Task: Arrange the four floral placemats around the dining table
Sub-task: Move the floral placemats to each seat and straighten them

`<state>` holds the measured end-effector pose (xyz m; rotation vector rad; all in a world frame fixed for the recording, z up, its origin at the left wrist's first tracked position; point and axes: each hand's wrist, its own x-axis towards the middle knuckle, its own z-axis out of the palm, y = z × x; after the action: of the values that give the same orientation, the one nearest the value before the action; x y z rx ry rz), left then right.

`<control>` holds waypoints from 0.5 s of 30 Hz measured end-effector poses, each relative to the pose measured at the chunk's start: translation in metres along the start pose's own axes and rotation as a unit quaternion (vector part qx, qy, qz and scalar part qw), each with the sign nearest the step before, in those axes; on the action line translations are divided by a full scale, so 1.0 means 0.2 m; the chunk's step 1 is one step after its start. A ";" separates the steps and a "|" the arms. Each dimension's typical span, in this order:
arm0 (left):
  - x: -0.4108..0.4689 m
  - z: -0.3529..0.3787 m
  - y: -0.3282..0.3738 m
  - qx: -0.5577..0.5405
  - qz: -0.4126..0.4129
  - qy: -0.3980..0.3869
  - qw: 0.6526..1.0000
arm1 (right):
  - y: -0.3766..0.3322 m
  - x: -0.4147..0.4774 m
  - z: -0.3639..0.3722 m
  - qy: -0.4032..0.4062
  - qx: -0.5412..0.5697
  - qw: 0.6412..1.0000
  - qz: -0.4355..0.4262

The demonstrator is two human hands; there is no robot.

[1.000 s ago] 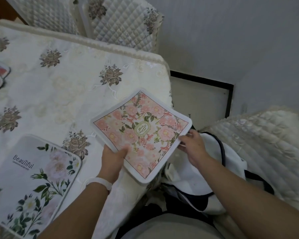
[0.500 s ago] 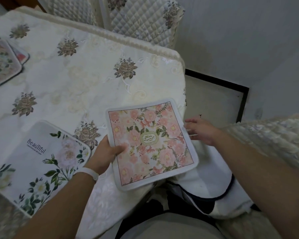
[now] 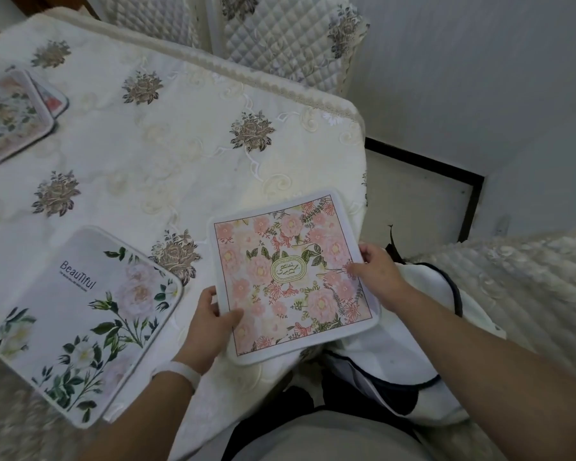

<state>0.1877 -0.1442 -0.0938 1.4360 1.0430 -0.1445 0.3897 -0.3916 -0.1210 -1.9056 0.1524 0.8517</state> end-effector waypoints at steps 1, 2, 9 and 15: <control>-0.04 0.01 -0.03 0.017 0.009 -0.005 1.000 | 0.00 -0.01 0.01 0.008 0.007 1.000 0.000; -0.07 0.02 -0.06 0.042 0.023 -0.008 0.999 | 0.00 -0.03 0.01 0.015 0.017 1.000 -0.003; -0.09 0.02 -0.02 0.071 0.087 0.015 0.994 | 0.02 -0.13 0.05 0.073 0.092 0.993 -0.001; 0.14 -0.02 0.23 0.079 0.138 -0.016 0.987 | 0.01 -0.16 0.09 0.120 0.140 0.983 -0.001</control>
<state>0.2322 -0.1169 -0.0782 1.7008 0.8110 -0.0507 0.3558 -0.3863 -0.1068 -1.7343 0.3970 0.5636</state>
